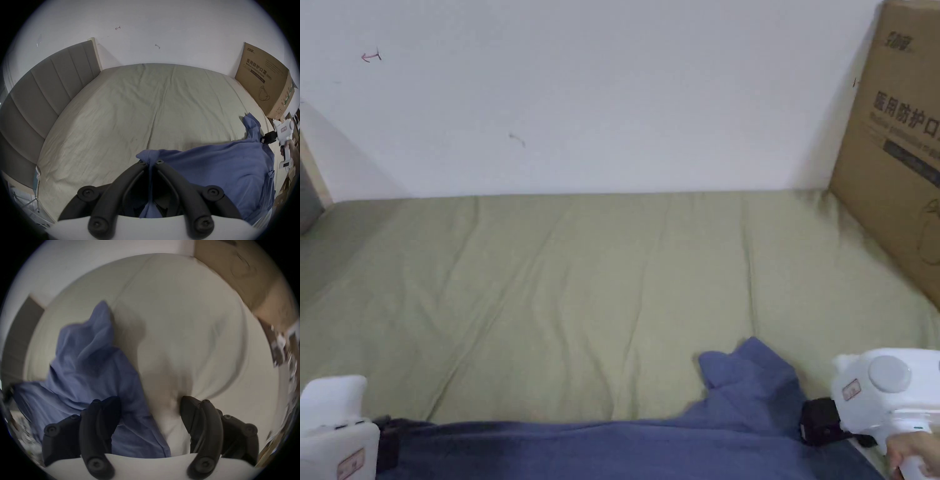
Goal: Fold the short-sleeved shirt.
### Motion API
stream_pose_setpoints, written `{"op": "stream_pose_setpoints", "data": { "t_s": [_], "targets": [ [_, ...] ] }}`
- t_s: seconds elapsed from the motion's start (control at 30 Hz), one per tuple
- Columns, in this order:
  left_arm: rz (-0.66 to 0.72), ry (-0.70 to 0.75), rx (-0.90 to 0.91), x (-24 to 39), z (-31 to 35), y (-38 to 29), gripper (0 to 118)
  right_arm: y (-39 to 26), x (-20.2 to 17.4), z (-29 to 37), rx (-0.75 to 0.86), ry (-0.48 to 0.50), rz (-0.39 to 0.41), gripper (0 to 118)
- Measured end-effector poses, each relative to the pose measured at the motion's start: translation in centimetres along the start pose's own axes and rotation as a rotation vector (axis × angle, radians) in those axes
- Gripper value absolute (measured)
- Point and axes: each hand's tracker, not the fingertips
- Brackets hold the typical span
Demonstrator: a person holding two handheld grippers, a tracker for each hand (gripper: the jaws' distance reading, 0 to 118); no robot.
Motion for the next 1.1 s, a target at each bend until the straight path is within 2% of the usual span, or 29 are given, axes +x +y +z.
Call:
{"op": "stream_pose_setpoints", "data": {
  "t_s": [0.03,0.07,0.1,0.17,0.2,0.3,0.5,0.67,0.9,1.0,1.1],
  "targets": [
    [0.005,0.002,-0.004,0.0,-0.1,0.0,2,0.0,-0.5,0.5,0.012,-0.008,0.015,79],
    [0.002,0.004,-0.004,0.0,-0.1,0.0,2,0.0,-0.4,1.1,0.005,0.015,-0.013,74],
    [0.000,0.010,-0.005,0.0,-0.1,0.0,2,0.1,-0.3,1.6,0.007,0.030,-0.013,65],
    [0.002,0.004,-0.008,0.0,-0.1,0.1,2,0.0,-0.3,2.5,0.021,0.039,0.013,16],
    [0.001,-0.001,-0.009,0.0,-0.1,0.0,2,0.1,0.1,2.7,0.016,0.049,0.014,5],
    [-0.010,0.013,-0.011,0.3,0.0,0.2,2,0.0,0.2,3.1,0.005,0.068,-0.009,4],
    [0.016,-0.001,0.000,0.2,1.5,2.4,2,0.0,1.7,8.3,0.119,0.189,-0.169,4],
    [-0.032,0.017,0.101,1.0,5.2,5.9,2,1.0,3.2,14.7,0.241,0.254,-0.188,4],
    [-0.003,0.030,0.237,0.9,10.7,13.2,2,4.2,5.3,25.7,0.459,0.296,-0.248,4],
    [-0.031,0.047,0.293,1.5,13.1,17.3,2,7.7,6.4,30.1,0.530,0.250,-0.232,4],
    [-0.002,0.036,0.332,2.0,14.6,21.8,2,11.4,6.3,34.5,0.589,0.217,-0.221,4]
  ]
}}
